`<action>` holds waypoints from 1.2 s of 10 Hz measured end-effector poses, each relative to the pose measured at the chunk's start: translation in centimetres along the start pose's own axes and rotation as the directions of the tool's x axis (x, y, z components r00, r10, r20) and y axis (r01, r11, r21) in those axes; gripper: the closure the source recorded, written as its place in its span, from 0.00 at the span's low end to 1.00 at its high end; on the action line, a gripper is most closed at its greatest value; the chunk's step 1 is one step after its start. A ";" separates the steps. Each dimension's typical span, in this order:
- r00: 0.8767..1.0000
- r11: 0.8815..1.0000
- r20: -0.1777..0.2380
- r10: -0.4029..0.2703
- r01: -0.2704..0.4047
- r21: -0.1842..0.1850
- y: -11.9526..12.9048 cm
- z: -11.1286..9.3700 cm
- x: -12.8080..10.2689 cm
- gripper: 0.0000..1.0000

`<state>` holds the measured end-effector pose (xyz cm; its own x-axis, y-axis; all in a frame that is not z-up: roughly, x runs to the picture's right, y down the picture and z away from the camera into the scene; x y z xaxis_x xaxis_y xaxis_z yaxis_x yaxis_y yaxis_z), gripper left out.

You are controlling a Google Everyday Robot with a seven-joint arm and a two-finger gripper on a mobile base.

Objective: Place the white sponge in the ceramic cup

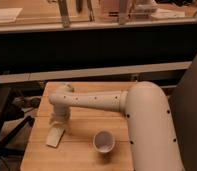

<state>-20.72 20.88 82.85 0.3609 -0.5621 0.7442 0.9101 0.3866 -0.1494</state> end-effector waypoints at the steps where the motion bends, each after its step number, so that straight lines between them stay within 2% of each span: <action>1: 1.000 0.999 0.003 -0.015 0.015 -0.047 -0.4 0.3 -0.9 0.20; 2: 0.999 0.996 0.008 -0.032 0.032 -0.079 -0.8 0.6 -1.8 0.20; 4: 0.999 0.994 0.021 -0.047 0.049 -0.098 -0.8 1.1 -2.4 0.20; 6: 0.997 0.993 0.047 -0.064 0.069 -0.101 -1.0 2.0 -3.3 0.20; 7: 0.996 0.992 0.062 -0.063 0.069 -0.103 -0.7 2.7 -3.3 0.23; 8: 0.996 0.992 0.068 -0.064 0.071 -0.104 -0.6 3.1 -3.5 0.30; 12: 0.998 0.993 0.048 -0.048 0.053 -0.103 -0.4 2.9 -3.8 0.70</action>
<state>-23.02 24.98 82.02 0.3065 -0.5443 0.7809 0.9440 0.2790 -0.1761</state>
